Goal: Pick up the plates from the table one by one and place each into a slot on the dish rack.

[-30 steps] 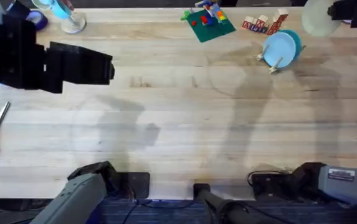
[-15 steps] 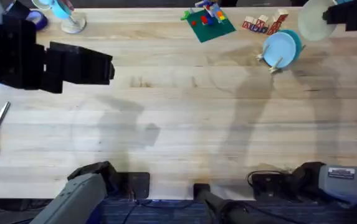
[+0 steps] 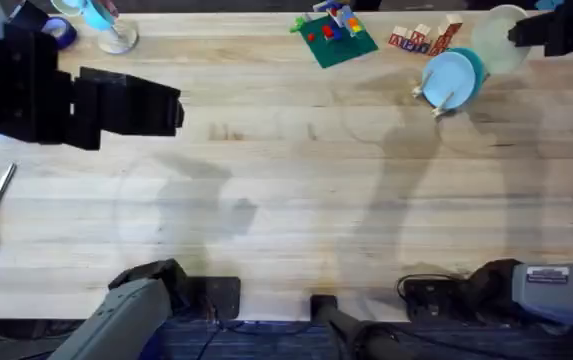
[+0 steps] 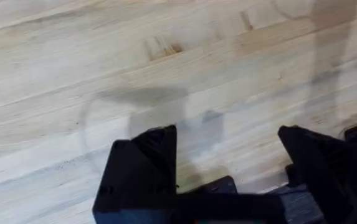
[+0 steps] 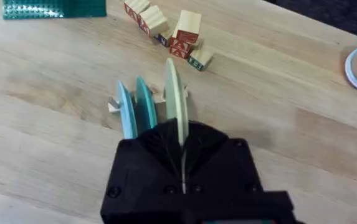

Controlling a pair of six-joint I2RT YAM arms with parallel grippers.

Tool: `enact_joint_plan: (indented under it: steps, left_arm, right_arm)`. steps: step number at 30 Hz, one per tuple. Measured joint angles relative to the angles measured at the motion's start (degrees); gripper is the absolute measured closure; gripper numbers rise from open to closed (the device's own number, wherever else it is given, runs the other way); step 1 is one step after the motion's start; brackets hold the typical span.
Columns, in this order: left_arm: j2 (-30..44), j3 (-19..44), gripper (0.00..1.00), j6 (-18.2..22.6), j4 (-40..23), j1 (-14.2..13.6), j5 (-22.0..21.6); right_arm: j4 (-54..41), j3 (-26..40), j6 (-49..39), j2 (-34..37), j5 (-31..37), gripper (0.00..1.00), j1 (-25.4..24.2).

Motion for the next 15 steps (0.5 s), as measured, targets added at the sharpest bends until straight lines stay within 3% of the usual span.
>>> enact_joint_plan:
  steps: [15]
  left_arm:
    - [0.0,0.0,0.007,0.0,0.0,0.0,0.0]
  right_arm:
    - [0.2,0.0,0.0,3.6,0.0,0.973,0.0]
